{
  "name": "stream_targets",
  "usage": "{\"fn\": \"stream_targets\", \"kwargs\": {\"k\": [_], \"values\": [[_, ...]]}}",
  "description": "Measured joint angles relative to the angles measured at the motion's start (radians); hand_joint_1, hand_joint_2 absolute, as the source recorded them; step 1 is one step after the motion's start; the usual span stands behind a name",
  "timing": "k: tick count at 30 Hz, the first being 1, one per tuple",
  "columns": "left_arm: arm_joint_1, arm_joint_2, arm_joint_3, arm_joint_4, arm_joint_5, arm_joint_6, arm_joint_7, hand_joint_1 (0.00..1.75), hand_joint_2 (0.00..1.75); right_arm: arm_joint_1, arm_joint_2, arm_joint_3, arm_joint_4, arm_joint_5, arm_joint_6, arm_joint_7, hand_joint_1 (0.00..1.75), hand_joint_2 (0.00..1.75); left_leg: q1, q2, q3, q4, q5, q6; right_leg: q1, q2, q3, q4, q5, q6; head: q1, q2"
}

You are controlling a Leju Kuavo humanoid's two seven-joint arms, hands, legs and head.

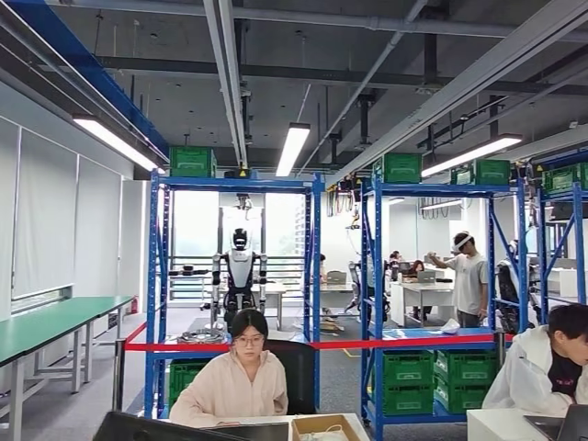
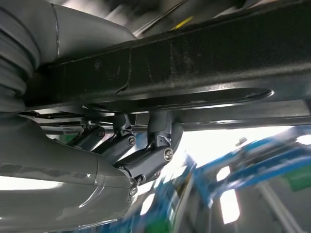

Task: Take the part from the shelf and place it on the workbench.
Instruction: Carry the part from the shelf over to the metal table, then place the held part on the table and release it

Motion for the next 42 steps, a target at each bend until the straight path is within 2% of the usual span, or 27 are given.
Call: {"fn": "stream_targets", "kwargs": {"k": [2, 3, 4, 7, 9, 10, 12, 13, 14, 15, 16, 18, 19, 20, 22, 24, 26, 28, 29, 30, 31, 33, 34, 36, 39, 40, 42], "values": [[0.0, 0.0, -0.002, 0.0, -0.001, 0.002, 0.001, 0.0, 1.75, 0.015, -0.001, -0.026, 0.022, 0.135, -0.006, 0.015, 1.75, 1.75, 0.002, 0.001, 0.048, -0.11, 0.067, -0.002, -0.001, 0.002, 0.0, 0.006, -0.005, 0.005, 0.0, 0.0], [0.0, 0.0, -0.003, 0.0, -0.001, 0.002, 0.001, 0.0, 1.75, 0.02, 0.0, -0.036, 0.034, 0.19, -0.008, 0.019, 1.75, 1.75, 0.002, 0.002, 0.074, -0.168, 0.091, -0.002, 0.001, 0.003, -0.003, 0.013, -0.01, 0.01, 0.0, 0.0], [-0.001, 0.0, -0.004, 0.0, -0.002, 0.002, 0.0, 0.0, 1.75, 0.024, 0.0, -0.044, 0.046, 0.24, -0.009, 0.021, 1.75, 1.75, 0.001, 0.002, 0.092, -0.208, 0.103, 0.002, 0.002, 0.004, -0.007, 0.02, -0.013, 0.015, 0.0, 0.0], [-0.002, 0.0, -0.006, 0.0, -0.005, 0.001, -0.007, 0.0, 1.75, 0.042, 0.006, -0.053, 0.092, 0.358, -0.007, 0.027, 1.75, 1.75, -0.002, 0.001, 0.1, -0.231, 0.098, 0.017, 0.004, 0.006, -0.016, 0.029, -0.017, 0.025, 0.0, 0.0], [-0.002, 0.0, -0.007, 0.0, -0.008, -0.001, -0.014, 0.0, 1.75, 0.055, 0.012, -0.054, 0.126, 0.391, -0.007, 0.027, 1.75, 1.75, 0.0, 0.0, 0.102, -0.234, 0.099, 0.025, 0.002, 0.005, -0.024, 0.049, -0.035, 0.033, 0.0, 0.0], [-0.003, 0.0, -0.007, 0.0, -0.009, -0.001, -0.018, 0.0, 1.75, 0.058, 0.015, -0.055, 0.145, 0.397, -0.007, 0.026, 1.75, 1.75, 0.001, 0.0, 0.103, -0.235, 0.099, 0.029, 0.0, 0.004, -0.039, 0.084, -0.056, 0.038, 0.0, 0.0], [-0.004, 0.0, -0.007, 0.0, -0.01, -0.002, -0.024, 0.0, 1.75, 0.064, 0.018, -0.058, 0.187, 0.401, -0.008, 0.024, 1.75, 1.75, 0.001, 0.0, 0.104, -0.235, 0.098, 0.034, -0.005, 0.001, -0.096, 0.207, -0.112, 0.046, 0.0, 0.0], [-0.004, 0.0, -0.007, 0.0, -0.01, -0.003, -0.026, 0.0, 1.75, 0.069, 0.019, -0.059, 0.209, 0.4, -0.009, 0.022, 1.75, 1.75, 0.001, 0.0, 0.105, -0.235, 0.097, 0.036, -0.007, 0.001, -0.126, 0.267, -0.13, 0.048, 0.0, 0.0], [-0.004, 0.0, -0.008, 0.0, -0.011, -0.003, -0.029, 0.0, 1.75, 0.076, 0.019, -0.061, 0.228, 0.399, -0.009, 0.019, 1.75, 1.75, 0.0, 0.0, 0.107, -0.235, 0.096, 0.037, -0.008, 0.001, -0.145, 0.3, -0.133, 0.049, 0.0, 0.0], [-0.004, 0.0, -0.008, 0.0, -0.013, -0.004, -0.031, 0.0, 1.75, 0.081, 0.02, -0.064, 0.246, 0.399, -0.01, 0.013, 1.75, 1.75, 0.0, 0.0, 0.108, -0.235, 0.095, 0.037, -0.008, 0.001, -0.147, 0.295, -0.117, 0.049, 0.0, 0.0], [-0.004, 0.0, -0.009, 0.0, -0.015, -0.004, -0.035, 0.0, 1.75, 0.084, 0.02, -0.066, 0.262, 0.397, -0.011, 0.004, 1.75, 1.75, 0.0, -0.001, 0.11, -0.235, 0.094, 0.037, -0.008, 0.001, -0.132, 0.254, -0.086, 0.047, 0.0, 0.0], [-0.006, -0.001, -0.014, 0.0, -0.02, -0.004, -0.046, 0.0, 1.75, 0.083, 0.021, -0.072, 0.298, 0.396, -0.019, -0.02, 1.75, 1.75, -0.001, -0.002, 0.114, -0.236, 0.091, 0.034, -0.004, 0.001, -0.075, 0.121, -0.018, 0.039, 0.0, 0.0], [-0.007, -0.001, -0.017, 0.0, -0.022, -0.005, -0.052, 0.0, 1.75, 0.081, 0.021, -0.074, 0.321, 0.397, -0.026, -0.03, 1.75, 1.75, -0.001, -0.002, 0.115, -0.237, 0.09, 0.032, -0.001, 0.002, -0.053, 0.071, 0.001, 0.034, 0.0, 0.0], [-0.008, -0.002, -0.019, 0.0, -0.024, -0.005, -0.058, 0.0, 1.75, 0.082, 0.021, -0.076, 0.345, 0.4, -0.033, -0.037, 1.75, 1.75, 0.0, -0.002, 0.115, -0.238, 0.09, 0.029, 0.003, 0.002, -0.04, 0.041, 0.007, 0.029, 0.0, 0.0], [-0.008, -0.003, -0.022, 0.0, -0.028, -0.005, -0.066, 0.0, 1.75, 0.09, 0.021, -0.077, 0.388, 0.406, -0.043, -0.043, 1.75, 1.75, 0.002, -0.002, 0.115, -0.243, 0.092, 0.019, 0.008, 0.002, -0.035, 0.027, 0.004, 0.021, 0.0, 0.001], [-0.007, -0.003, -0.024, 0.0, -0.031, -0.005, -0.069, 0.0, 1.75, 0.099, 0.022, -0.077, 0.417, 0.41, -0.045, -0.045, 1.75, 1.75, 0.003, -0.001, 0.111, -0.234, 0.08, 0.011, 0.004, 0.001, -0.03, 0.014, 0.009, 0.012, 0.0, 0.0], [-0.008, -0.003, -0.025, 0.0, -0.032, -0.004, -0.072, 0.0, 1.75, 0.1, 0.026, -0.076, 0.441, 0.413, -0.043, -0.047, 1.75, 1.75, 0.001, 0.001, 0.079, -0.162, 0.034, 0.009, 0.001, 0.0, -0.024, 0.003, 0.014, 0.004, 0.0, 0.0], [-0.008, -0.003, -0.029, 0.0, -0.032, -0.005, -0.08, 0.0, 1.75, 0.103, 0.027, -0.076, 0.471, 0.415, -0.034, -0.042, 1.75, 1.75, 0.0, 0.001, 0.023, -0.041, -0.017, 0.008, 0.002, -0.001, -0.022, 0.002, 0.013, 0.001, 0.0, 0.0], [-0.007, -0.003, -0.032, 0.0, -0.033, -0.006, -0.084, 0.0, 1.75, 0.106, 0.028, -0.076, 0.487, 0.414, -0.028, -0.036, 1.75, 1.75, 0.0, 0.001, 0.003, -0.002, -0.025, 0.006, 0.002, -0.001, -0.021, 0.003, 0.013, 0.0, 0.0, 0.0], [-0.006, -0.003, -0.036, 0.0, -0.033, -0.007, -0.088, 0.0, 1.75, 0.11, 0.028, -0.077, 0.505, 0.412, -0.023, -0.028, 1.75, 1.75, 0.0, 0.001, -0.002, 0.004, -0.016, 0.005, 0.002, -0.001, -0.021, 0.004, 0.012, 0.0, 0.0, 0.0], [-0.007, -0.003, -0.039, 0.0, -0.034, -0.007, -0.091, 0.0, 1.75, 0.113, 0.028, -0.079, 0.522, 0.408, -0.017, -0.019, 1.75, 1.75, 0.001, 0.001, 0.011, -0.027, 0.01, 0.003, 0.002, 0.0, -0.02, 0.006, 0.011, 0.002, 0.0, 0.0], [-0.01, -0.001, -0.045, 0.0, -0.036, -0.008, -0.096, 0.0, 1.75, 0.113, 0.029, -0.087, 0.551, 0.401, -0.007, 0.002, 1.75, 1.75, 0.002, 0.002, 0.067, -0.144, 0.073, 0.001, 0.001, 0.001, -0.021, 0.015, 0.004, 0.008, 0.0, 0.0], [-0.014, -0.001, -0.047, 0.0, -0.037, -0.008, -0.098, 0.0, 1.75, 0.111, 0.029, -0.094, 0.564, 0.399, -0.002, 0.014, 1.75, 1.75, 0.002, 0.002, 0.09, -0.192, 0.089, 0.002, 0.002, 0.002, -0.024, 0.023, 0.0, 0.013, -0.001, 0.0], [-0.02, 0.0, -0.052, 0.0, -0.041, -0.008, -0.1, 0.0, 1.75, 0.105, 0.027, -0.106, 0.584, 0.396, 0.005, 0.033, 1.75, 1.75, -0.002, 0.002, 0.109, -0.229, 0.091, 0.009, 0.004, 0.002, -0.028, 0.031, -0.004, 0.022, -0.001, 0.0], [-0.025, 0.0, -0.059, 0.0, -0.044, -0.008, -0.101, 0.0, 1.75, 0.094, 0.024, -0.121, 0.607, 0.394, 0.01, 0.046, 1.75, 1.75, -0.003, 0.002, 0.114, -0.234, 0.094, 0.025, 0.0, 0.002, -0.028, 0.041, -0.014, 0.033, 0.0, 0.0], [-0.027, 0.0, -0.062, 0.0, -0.045, -0.008, -0.101, 0.0, 1.75, 0.091, 0.023, -0.126, 0.612, 0.393, 0.012, 0.049, 1.31, 1.31, -0.002, 0.003, 0.115, -0.236, 0.095, 0.03, -0.001, 0.001, -0.036, 0.064, -0.032, 0.038, 0.0, 0.0], [-0.031, 0.0, -0.065, 0.0, -0.045, -0.009, -0.101, 0.0, 1.75, 0.087, 0.022, -0.133, 0.624, 0.389, 0.02, 0.057, 0.44, 0.44, -0.001, 0.004, 0.116, -0.236, 0.097, 0.036, -0.006, 0.0, -0.078, 0.167, -0.091, 0.047, 0.0, 0.0]]}}
